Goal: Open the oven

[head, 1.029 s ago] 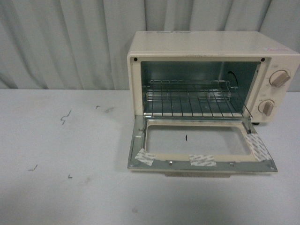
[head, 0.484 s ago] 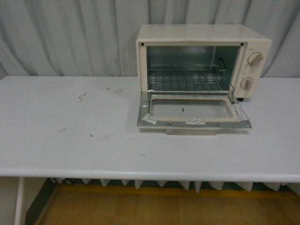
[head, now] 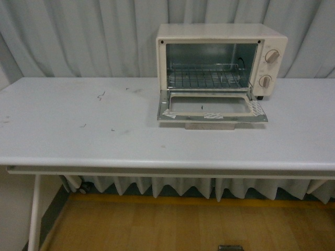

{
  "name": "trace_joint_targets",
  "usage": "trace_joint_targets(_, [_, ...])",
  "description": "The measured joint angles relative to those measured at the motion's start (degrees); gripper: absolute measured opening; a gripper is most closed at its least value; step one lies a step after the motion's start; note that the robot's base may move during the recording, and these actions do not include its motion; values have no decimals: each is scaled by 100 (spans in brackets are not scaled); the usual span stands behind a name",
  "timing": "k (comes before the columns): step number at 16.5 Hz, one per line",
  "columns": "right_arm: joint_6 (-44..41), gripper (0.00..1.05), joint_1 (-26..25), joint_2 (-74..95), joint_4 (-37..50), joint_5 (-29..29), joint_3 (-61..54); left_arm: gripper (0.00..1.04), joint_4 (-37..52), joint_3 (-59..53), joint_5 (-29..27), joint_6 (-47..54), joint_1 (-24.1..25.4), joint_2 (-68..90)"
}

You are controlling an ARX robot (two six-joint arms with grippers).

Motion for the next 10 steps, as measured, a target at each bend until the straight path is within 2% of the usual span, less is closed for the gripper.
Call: trace_joint_targets(10, [0, 98, 0, -7, 2, 2, 0, 98, 0, 0, 0, 0, 0, 0])
